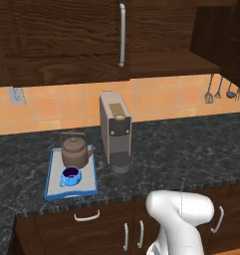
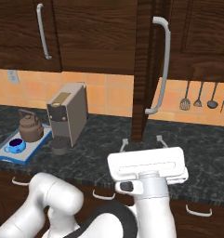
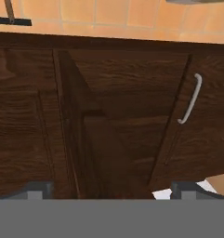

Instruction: Pick the kettle from the counter and place it on the tray. Then pick the mug from the cabinet and place it on the tray. Then close the cabinet doors.

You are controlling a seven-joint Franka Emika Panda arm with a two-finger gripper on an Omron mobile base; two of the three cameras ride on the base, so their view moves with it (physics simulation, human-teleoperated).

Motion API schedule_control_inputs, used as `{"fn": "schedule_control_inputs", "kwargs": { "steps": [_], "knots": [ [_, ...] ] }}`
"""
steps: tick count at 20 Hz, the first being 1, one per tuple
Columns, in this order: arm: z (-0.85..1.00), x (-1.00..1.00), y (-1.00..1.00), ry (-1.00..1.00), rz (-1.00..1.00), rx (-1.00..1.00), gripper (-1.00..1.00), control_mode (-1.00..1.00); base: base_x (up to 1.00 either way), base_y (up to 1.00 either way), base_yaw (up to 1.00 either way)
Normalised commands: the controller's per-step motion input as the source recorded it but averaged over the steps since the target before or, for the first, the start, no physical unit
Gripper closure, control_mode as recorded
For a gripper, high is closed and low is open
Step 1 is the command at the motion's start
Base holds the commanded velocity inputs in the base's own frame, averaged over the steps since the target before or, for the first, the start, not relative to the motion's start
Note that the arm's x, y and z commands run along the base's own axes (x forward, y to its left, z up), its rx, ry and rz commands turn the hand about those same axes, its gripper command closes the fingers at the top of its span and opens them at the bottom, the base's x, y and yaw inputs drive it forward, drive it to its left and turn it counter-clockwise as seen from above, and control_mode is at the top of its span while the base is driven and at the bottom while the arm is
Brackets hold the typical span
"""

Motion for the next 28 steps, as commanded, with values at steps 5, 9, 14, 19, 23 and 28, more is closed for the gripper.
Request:
{"fn": "schedule_control_inputs", "kwargs": {
  "steps": [5,9,14,19,23,28],
  "knots": [
    [0.09,0.37,-0.06,-0.09,0.26,0.01,-1.00,-1.00,0.00,0.00,0.00],
    [0.59,0.25,0.07,-0.17,0.24,0.00,-1.00,-1.00,0.00,0.00,0.00],
    [0.45,0.17,0.53,-0.18,0.27,-0.01,-1.00,-1.00,0.00,0.00,0.00],
    [0.48,0.10,0.89,-0.27,0.14,-0.06,-1.00,-1.00,0.00,0.00,0.00],
    [0.55,0.20,0.79,-0.29,0.00,-0.19,-1.00,-1.00,0.00,0.00,0.00],
    [0.45,0.28,0.70,-0.15,-0.07,-0.37,-1.00,-1.00,0.00,0.00,0.00]
  ]
}}
